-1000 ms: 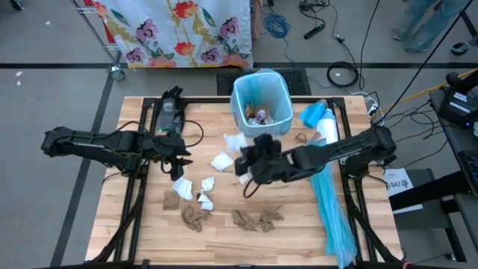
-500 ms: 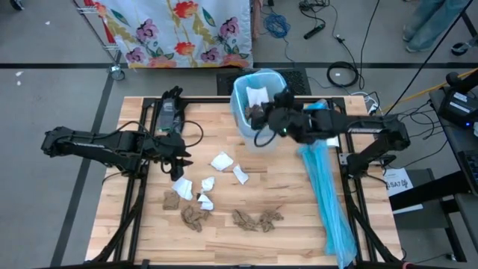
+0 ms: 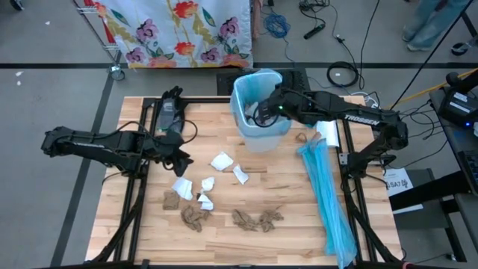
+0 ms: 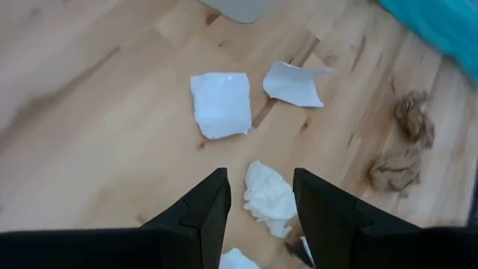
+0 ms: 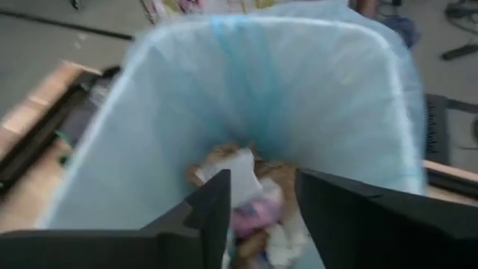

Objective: Place trash/remove bag and relplace
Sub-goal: Put the piece of magazine into the trash bin

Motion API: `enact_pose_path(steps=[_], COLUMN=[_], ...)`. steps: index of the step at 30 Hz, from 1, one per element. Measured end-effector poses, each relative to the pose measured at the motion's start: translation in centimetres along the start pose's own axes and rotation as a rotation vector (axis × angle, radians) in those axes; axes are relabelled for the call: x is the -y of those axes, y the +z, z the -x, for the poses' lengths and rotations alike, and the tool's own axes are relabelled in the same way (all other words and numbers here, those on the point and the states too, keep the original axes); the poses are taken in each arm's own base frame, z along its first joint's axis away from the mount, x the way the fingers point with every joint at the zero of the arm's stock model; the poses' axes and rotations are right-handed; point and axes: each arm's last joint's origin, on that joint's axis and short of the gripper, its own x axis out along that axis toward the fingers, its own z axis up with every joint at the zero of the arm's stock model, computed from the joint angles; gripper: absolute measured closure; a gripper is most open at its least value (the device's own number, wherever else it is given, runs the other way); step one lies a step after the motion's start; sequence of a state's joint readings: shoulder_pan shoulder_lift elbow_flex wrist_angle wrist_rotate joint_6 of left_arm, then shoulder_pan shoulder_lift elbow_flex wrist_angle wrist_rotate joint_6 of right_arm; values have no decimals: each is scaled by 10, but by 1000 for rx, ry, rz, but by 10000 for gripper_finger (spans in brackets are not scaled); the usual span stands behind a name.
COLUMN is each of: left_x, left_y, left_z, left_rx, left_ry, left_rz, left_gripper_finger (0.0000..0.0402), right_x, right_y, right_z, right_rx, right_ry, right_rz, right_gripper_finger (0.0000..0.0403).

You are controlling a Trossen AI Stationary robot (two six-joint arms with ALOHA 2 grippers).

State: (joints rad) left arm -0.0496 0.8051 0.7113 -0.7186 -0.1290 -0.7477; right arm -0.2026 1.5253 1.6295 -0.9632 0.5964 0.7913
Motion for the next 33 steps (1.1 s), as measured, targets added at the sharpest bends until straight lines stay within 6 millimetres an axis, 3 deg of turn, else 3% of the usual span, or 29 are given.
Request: enact_pose_path(steps=[8, 12, 24, 33], left_x=[2, 10, 16, -1], left_y=[-18, -31, -65, -91], left_z=[-5, -16, -53, -75], left_rx=[-143, -222, -402, -413], left_ry=[89, 158, 462, 344], left_rz=[178, 216, 258, 328], left_gripper_finger=[249, 249, 249, 251], right_x=[6, 11, 37, 49], right_y=[-5, -1, 8, 2], right_z=[1, 12, 77, 116], right_rx=[-50, -32, 74, 108], right_ry=[-43, -24, 131, 260], right_rz=[160, 188, 188, 161], right_gripper_finger=[219, 218, 218, 218])
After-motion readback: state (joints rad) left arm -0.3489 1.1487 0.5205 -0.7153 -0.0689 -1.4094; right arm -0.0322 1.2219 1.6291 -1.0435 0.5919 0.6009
